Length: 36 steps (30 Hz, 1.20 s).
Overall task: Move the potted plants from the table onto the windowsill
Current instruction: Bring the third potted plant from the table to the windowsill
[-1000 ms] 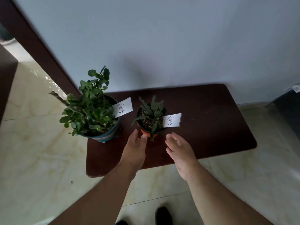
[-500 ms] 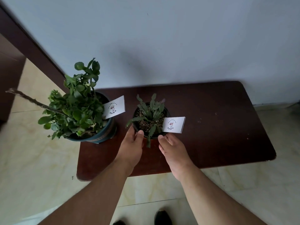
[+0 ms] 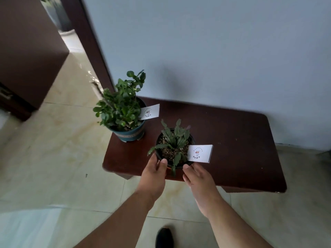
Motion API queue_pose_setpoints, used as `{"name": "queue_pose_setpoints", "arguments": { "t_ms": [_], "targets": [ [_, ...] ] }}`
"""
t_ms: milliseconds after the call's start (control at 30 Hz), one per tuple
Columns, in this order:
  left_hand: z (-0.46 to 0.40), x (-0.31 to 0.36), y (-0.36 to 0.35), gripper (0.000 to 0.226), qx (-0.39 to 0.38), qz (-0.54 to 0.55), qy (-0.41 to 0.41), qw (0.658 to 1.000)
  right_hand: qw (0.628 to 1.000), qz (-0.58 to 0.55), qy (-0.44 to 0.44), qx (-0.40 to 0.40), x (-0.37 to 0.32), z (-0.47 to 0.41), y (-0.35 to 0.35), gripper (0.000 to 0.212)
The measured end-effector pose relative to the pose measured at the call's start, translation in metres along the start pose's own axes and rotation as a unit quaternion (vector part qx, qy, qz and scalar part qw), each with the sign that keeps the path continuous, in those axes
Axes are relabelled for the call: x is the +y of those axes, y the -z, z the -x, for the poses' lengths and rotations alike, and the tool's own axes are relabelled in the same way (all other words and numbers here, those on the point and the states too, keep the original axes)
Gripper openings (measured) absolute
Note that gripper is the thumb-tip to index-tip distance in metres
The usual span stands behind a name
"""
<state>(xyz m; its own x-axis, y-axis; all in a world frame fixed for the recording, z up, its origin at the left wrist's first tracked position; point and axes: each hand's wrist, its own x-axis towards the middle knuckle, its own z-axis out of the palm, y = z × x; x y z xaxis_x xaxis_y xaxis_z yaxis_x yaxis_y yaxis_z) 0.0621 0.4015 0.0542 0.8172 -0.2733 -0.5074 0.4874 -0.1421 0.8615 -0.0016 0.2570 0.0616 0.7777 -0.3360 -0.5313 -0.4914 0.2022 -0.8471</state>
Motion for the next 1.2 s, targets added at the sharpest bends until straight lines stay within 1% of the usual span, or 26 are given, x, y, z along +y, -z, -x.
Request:
{"name": "queue_pose_setpoints", "arguments": {
  "t_ms": [33, 100, 167, 267, 333, 433, 500, 567, 633, 700, 733, 833, 867, 900, 967, 1000, 1033, 1100, 1133, 1200],
  "targets": [
    [0.017, -0.001, 0.006, 0.028, 0.010, 0.002, -0.004, 1.000, 1.000, 0.009, 0.004, -0.013, -0.002, 0.014, -0.006, 0.012],
    [0.043, -0.004, 0.020, 0.027, 0.032, 0.005, -0.003, 0.999, 0.999, 0.026, 0.010, -0.031, -0.002, 0.038, -0.018, 0.016],
    [0.072, -0.006, 0.037, 0.028, 0.049, 0.013, -0.004, 0.999, 0.998, 0.038, 0.010, -0.055, 0.002, 0.059, -0.032, 0.009],
    [0.117, -0.014, 0.076, 0.027, 0.082, 0.046, -0.003, 0.996, 0.994, 0.069, 0.011, -0.086, 0.004, 0.097, -0.070, 0.013],
    [0.149, -0.021, 0.111, 0.021, 0.109, 0.064, -0.007, 0.992, 0.989, 0.088, 0.018, -0.114, 0.006, 0.126, -0.105, 0.015],
    [0.201, -0.033, 0.169, 0.014, 0.155, 0.081, -0.019, 0.984, 0.977, 0.123, 0.009, -0.172, 0.015, 0.164, -0.164, 0.038],
    [0.241, -0.041, 0.218, 0.014, 0.191, 0.107, -0.024, 0.975, 0.968, 0.146, 0.007, -0.206, 0.021, 0.198, -0.214, 0.036],
    [0.268, -0.048, 0.250, 0.015, 0.213, 0.120, -0.036, 0.969, 0.959, 0.162, 0.007, -0.232, 0.027, 0.217, -0.247, 0.036],
    [0.309, -0.058, 0.301, 0.014, 0.256, 0.143, -0.037, 0.955, 0.947, 0.181, 0.012, -0.267, 0.038, 0.247, -0.301, 0.031],
    [0.328, -0.055, 0.320, 0.015, 0.281, 0.155, -0.036, 0.947, 0.939, 0.183, 0.017, -0.292, 0.041, 0.257, -0.323, 0.021],
    [0.366, -0.074, 0.369, 0.017, 0.327, 0.189, -0.044, 0.925, 0.918, 0.204, 0.012, -0.341, 0.054, 0.286, -0.382, 0.022],
    [0.387, -0.072, 0.398, 0.025, 0.345, 0.206, -0.034, 0.915, 0.903, 0.210, 0.022, -0.373, 0.057, 0.302, -0.416, 0.032],
    [0.404, -0.081, 0.421, 0.029, 0.372, 0.221, -0.035, 0.901, 0.890, 0.226, 0.023, -0.395, 0.065, 0.314, -0.447, 0.036],
    [0.415, -0.086, 0.436, 0.029, 0.388, 0.225, -0.038, 0.893, 0.884, 0.233, 0.020, -0.404, 0.070, 0.322, -0.467, 0.041],
    [0.431, -0.095, 0.472, 0.022, 0.425, 0.239, -0.041, 0.872, 0.868, 0.244, 0.017, -0.431, 0.078, 0.336, -0.510, 0.047],
    [0.438, -0.097, 0.485, 0.019, 0.438, 0.246, -0.040, 0.864, 0.862, 0.246, 0.012, -0.443, 0.081, 0.339, -0.528, 0.045],
    [0.441, -0.103, 0.503, 0.017, 0.452, 0.247, -0.038, 0.856, 0.854, 0.242, 0.004, -0.461, 0.084, 0.344, -0.551, 0.038],
    [0.445, -0.107, 0.527, 0.017, 0.469, 0.256, -0.032, 0.845, 0.844, 0.238, -0.008, -0.480, 0.092, 0.344, -0.580, 0.018],
    [0.445, -0.112, 0.545, 0.017, 0.484, 0.261, -0.032, 0.835, 0.835, 0.246, -0.016, -0.492, 0.098, 0.342, -0.603, 0.015],
    [0.444, -0.118, 0.574, 0.018, 0.503, 0.277, -0.027, 0.819, 0.821, 0.255, -0.023, -0.511, 0.104, 0.340, -0.638, 0.016]
  ]
}}
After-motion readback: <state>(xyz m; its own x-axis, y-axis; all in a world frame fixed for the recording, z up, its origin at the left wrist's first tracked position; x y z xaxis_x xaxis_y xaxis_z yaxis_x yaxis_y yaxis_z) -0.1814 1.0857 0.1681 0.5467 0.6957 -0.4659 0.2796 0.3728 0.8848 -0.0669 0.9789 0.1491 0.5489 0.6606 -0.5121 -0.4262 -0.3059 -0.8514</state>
